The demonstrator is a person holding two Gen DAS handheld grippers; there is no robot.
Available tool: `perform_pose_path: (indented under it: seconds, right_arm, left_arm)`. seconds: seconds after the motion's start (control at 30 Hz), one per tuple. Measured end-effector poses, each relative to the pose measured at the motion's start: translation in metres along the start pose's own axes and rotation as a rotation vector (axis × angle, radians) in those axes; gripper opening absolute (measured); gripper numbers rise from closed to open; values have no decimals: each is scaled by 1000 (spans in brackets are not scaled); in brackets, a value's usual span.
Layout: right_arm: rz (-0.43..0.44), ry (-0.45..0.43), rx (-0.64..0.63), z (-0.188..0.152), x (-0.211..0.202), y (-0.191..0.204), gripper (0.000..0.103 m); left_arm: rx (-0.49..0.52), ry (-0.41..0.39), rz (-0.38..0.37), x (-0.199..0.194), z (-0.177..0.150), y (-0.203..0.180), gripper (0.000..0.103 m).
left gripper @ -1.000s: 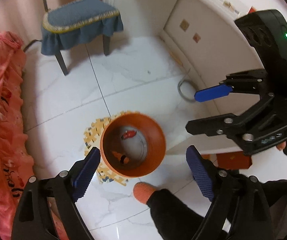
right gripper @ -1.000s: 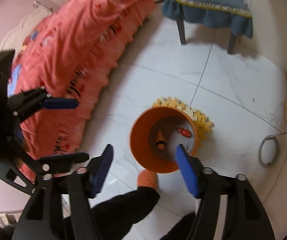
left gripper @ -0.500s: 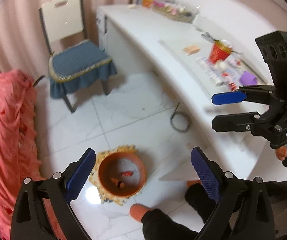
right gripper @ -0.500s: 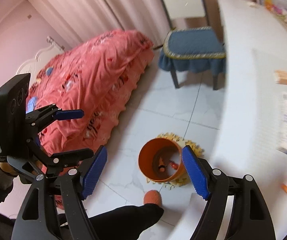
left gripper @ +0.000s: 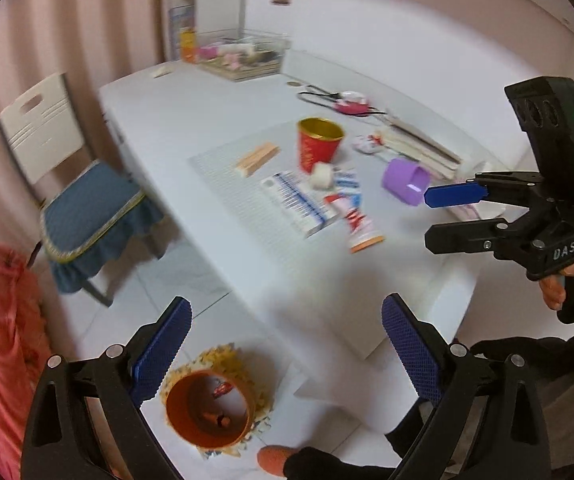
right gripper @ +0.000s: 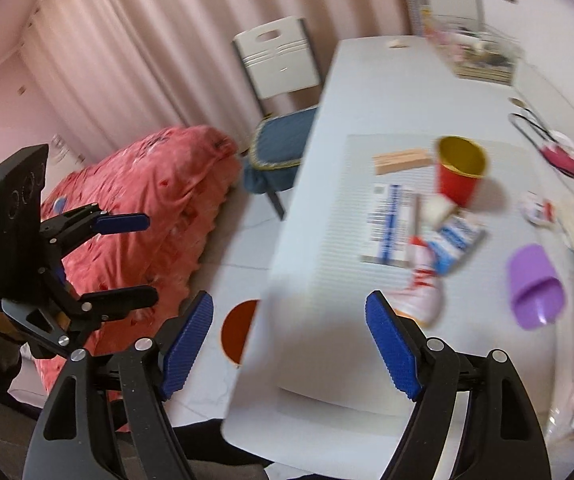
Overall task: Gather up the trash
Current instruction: 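Raise both open tools back toward the desk items, then grasp the white-and-red toy shoe with the right tool while the left tool grasps the Sanlietong box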
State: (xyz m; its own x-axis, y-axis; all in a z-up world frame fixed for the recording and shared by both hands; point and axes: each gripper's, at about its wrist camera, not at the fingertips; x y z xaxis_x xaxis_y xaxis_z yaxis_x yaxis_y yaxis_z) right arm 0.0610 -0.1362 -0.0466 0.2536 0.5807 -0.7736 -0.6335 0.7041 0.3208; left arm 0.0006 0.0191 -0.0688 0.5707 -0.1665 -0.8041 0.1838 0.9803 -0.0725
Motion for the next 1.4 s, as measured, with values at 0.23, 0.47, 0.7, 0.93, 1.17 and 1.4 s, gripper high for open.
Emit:
perform_pose_path:
  seconds: [0.23,0.47,0.7,0.93,1.17,1.4]
  right_arm:
    - [-34,-20,94,-7,-6,-49,78]
    - [-46,32,113,-12,34,-72,78]
    - [-39,85,132,-10,77,-90,77]
    - [-87,128,79,-8,112,-100,69]
    - [-132,152,-31,-12,124,-100,32]
    - [-119,114,12,-14,89,-121,25]
  left_arm:
    - [32,21,-46,27,31,-25,95]
    - [30,68,-64,63,50,-31,95]
    - [71,112,-79,93,58,-21,95]
    - [40,146,-80,129,67,-7,95]
    - [-25,160,-77,158,80,-12,95]
    - [-94,176,18,187,87,-19,95]
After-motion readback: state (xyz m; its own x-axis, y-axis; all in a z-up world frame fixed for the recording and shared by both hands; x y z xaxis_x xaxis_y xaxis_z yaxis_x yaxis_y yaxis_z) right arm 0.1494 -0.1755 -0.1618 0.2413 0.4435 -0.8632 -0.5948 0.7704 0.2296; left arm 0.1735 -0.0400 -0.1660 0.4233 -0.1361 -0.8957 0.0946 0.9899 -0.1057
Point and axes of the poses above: each gripper's, at about its wrist camera, not at the fingertips, and x roughly the way its jaws point, y to its left, z to its top
